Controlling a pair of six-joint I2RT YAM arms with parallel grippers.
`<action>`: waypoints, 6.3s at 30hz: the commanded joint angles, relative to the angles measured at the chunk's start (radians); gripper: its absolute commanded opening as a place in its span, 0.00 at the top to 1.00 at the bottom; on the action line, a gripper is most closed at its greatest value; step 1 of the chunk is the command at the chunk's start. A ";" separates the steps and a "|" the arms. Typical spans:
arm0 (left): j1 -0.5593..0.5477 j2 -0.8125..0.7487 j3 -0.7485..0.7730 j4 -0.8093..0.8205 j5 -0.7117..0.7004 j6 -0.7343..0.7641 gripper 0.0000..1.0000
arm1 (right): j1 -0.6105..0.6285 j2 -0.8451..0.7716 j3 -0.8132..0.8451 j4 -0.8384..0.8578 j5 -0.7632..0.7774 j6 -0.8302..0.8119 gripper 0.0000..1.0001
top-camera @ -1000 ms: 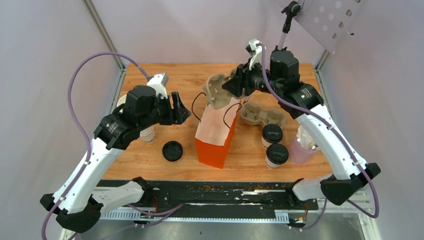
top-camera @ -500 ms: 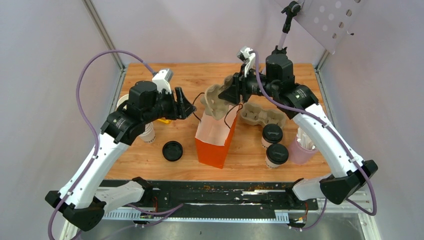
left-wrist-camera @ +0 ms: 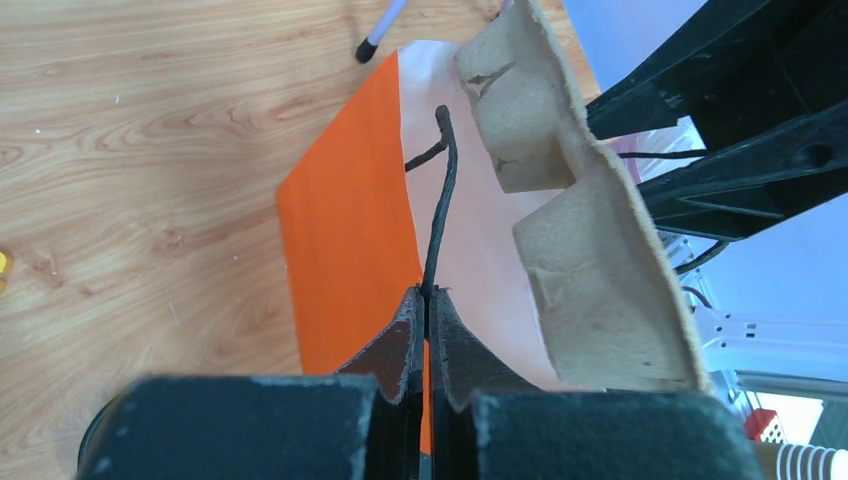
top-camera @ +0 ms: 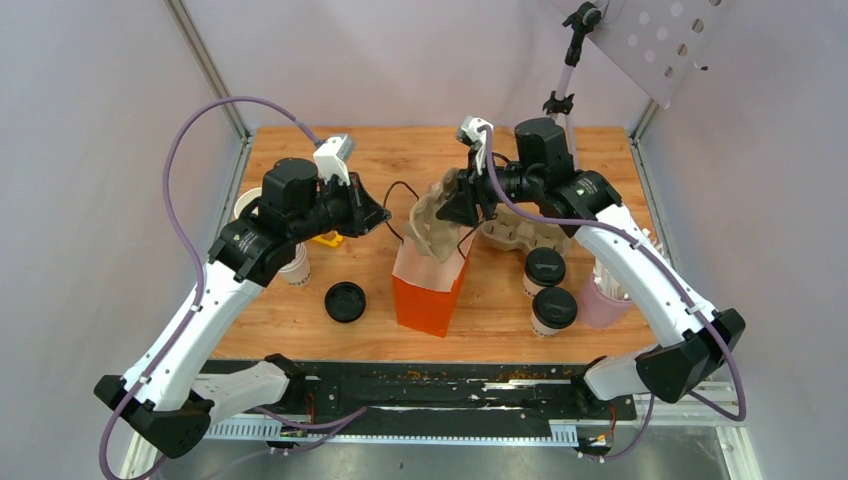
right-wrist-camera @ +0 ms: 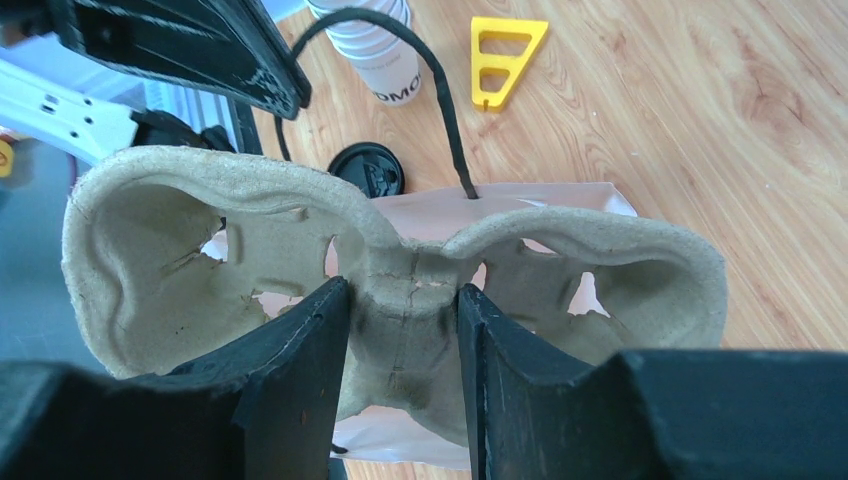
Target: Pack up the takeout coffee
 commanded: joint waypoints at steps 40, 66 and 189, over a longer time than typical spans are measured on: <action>0.008 -0.006 -0.045 0.045 0.063 0.002 1.00 | 0.294 0.211 0.083 -0.367 0.518 -0.408 0.49; 0.008 -0.083 0.001 -0.168 0.201 -0.043 0.14 | 0.278 -0.054 0.156 -0.204 0.769 -0.100 0.18; 0.037 -0.029 0.132 -0.363 -0.123 0.071 0.00 | 0.074 -0.456 -0.330 -0.513 0.962 0.360 0.08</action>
